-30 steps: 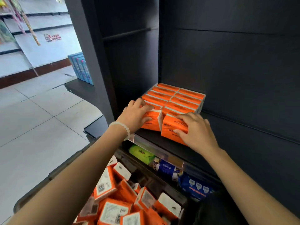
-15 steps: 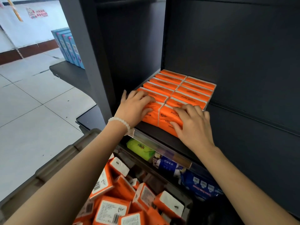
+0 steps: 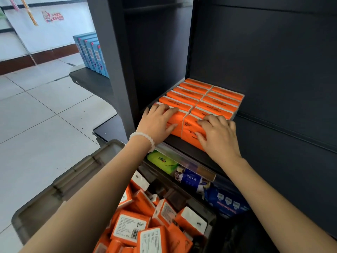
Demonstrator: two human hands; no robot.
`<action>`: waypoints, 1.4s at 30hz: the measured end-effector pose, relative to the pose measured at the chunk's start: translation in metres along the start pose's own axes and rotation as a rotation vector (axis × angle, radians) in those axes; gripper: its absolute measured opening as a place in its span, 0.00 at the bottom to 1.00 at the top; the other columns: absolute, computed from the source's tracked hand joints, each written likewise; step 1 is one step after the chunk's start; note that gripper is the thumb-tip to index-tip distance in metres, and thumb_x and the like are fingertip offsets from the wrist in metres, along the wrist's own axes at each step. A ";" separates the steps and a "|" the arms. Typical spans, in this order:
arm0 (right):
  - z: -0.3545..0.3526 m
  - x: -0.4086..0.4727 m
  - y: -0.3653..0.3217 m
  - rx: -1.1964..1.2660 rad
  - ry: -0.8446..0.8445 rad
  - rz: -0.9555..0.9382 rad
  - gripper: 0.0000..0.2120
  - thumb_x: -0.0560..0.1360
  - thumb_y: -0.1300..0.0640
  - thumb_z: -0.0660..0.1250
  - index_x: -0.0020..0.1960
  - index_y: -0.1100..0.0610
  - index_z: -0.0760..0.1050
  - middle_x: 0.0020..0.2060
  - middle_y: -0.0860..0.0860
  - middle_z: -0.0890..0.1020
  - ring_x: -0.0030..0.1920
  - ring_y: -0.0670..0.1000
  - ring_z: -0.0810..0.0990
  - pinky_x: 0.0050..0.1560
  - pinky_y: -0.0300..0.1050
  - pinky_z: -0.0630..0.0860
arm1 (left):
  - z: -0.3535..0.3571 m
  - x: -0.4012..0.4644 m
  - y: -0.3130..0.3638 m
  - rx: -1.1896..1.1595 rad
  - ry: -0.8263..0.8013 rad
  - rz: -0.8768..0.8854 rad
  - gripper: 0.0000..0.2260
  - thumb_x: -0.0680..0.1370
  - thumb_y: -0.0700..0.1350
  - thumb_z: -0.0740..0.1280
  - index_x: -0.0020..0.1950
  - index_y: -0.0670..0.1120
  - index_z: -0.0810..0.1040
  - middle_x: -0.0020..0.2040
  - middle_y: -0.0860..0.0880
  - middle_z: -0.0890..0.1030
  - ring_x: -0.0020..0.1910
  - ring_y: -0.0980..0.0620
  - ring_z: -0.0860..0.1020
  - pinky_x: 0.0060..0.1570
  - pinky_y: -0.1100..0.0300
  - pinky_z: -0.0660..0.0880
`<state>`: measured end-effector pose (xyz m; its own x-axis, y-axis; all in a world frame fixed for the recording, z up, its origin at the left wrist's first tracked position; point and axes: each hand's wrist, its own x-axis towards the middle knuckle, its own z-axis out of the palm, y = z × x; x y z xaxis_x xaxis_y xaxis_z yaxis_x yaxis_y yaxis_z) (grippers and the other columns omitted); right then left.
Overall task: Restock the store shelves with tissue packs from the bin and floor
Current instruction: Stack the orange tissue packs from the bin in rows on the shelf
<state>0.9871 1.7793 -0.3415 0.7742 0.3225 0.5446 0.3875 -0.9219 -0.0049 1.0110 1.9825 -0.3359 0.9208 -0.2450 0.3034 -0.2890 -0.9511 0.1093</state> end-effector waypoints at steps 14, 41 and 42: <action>-0.034 -0.102 -0.067 0.193 -0.040 -0.194 0.14 0.72 0.49 0.64 0.51 0.56 0.79 0.45 0.51 0.80 0.45 0.56 0.78 0.43 0.50 0.73 | -0.010 -0.178 0.031 0.022 -0.035 -0.146 0.19 0.79 0.53 0.58 0.70 0.52 0.68 0.65 0.49 0.72 0.63 0.47 0.70 0.55 0.50 0.70; 0.091 -0.192 -0.144 0.283 -1.050 -0.131 0.32 0.72 0.36 0.63 0.70 0.50 0.63 0.68 0.49 0.68 0.67 0.53 0.68 0.62 0.49 0.69 | 0.086 -0.313 -0.066 -0.024 -0.291 -0.939 0.23 0.78 0.57 0.61 0.70 0.49 0.64 0.68 0.45 0.69 0.64 0.44 0.69 0.56 0.48 0.72; 0.096 -0.192 -0.144 0.301 -1.087 -0.097 0.33 0.71 0.35 0.63 0.70 0.50 0.62 0.68 0.49 0.69 0.67 0.53 0.69 0.62 0.50 0.70 | 0.092 -0.310 -0.071 -0.043 -0.296 -0.957 0.24 0.77 0.57 0.61 0.70 0.49 0.63 0.68 0.45 0.68 0.65 0.43 0.68 0.56 0.47 0.72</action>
<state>0.8302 1.8707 -0.5261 0.7015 0.5410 -0.4639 0.4608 -0.8409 -0.2839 0.7702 2.1083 -0.5245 0.7973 0.5770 -0.1771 0.6035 -0.7664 0.2201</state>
